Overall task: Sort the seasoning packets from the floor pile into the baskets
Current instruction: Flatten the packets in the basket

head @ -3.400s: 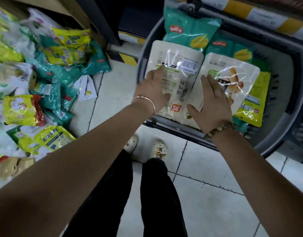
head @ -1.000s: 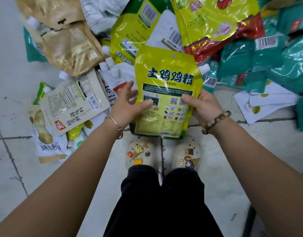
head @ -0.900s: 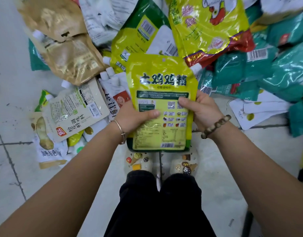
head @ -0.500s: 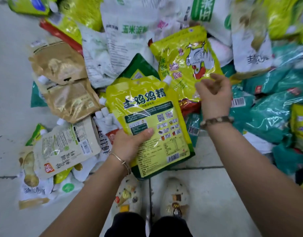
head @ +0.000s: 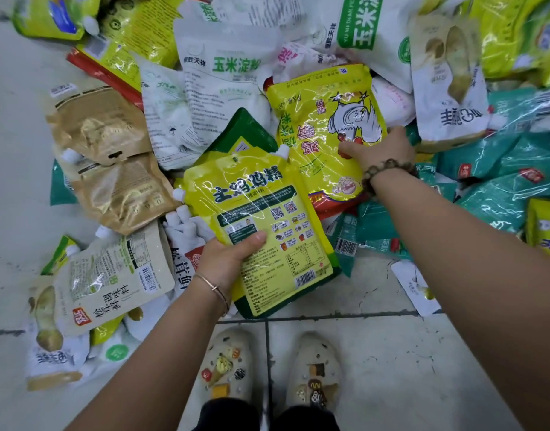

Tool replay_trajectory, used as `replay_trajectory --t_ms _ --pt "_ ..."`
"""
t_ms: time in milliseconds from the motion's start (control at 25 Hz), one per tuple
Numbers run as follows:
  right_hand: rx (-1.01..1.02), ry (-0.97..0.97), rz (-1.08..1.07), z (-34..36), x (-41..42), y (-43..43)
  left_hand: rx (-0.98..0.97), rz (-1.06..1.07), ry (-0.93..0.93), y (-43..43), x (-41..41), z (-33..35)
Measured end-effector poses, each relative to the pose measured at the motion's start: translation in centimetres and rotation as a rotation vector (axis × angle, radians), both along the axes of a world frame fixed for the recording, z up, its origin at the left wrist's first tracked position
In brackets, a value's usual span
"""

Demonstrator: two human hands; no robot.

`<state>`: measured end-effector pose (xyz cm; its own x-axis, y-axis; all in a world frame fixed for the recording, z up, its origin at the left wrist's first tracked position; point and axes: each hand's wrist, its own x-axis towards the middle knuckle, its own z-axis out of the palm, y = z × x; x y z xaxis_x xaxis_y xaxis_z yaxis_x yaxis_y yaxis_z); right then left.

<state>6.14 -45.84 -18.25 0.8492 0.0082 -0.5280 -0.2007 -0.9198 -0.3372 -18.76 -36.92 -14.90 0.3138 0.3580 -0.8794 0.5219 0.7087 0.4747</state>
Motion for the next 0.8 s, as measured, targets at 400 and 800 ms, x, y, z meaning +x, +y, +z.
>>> replay_trajectory --t_ms 400,800 --pt "0.229 0.061 -0.041 3.1 -2.0 -2.6 0.027 -0.012 0.01 0.4 -0.5 3.4" --pt "0.276 -0.023 -0.266 17.9 -9.6 -12.4 0.112 -0.292 -0.111 2.1 -0.6 15.2"
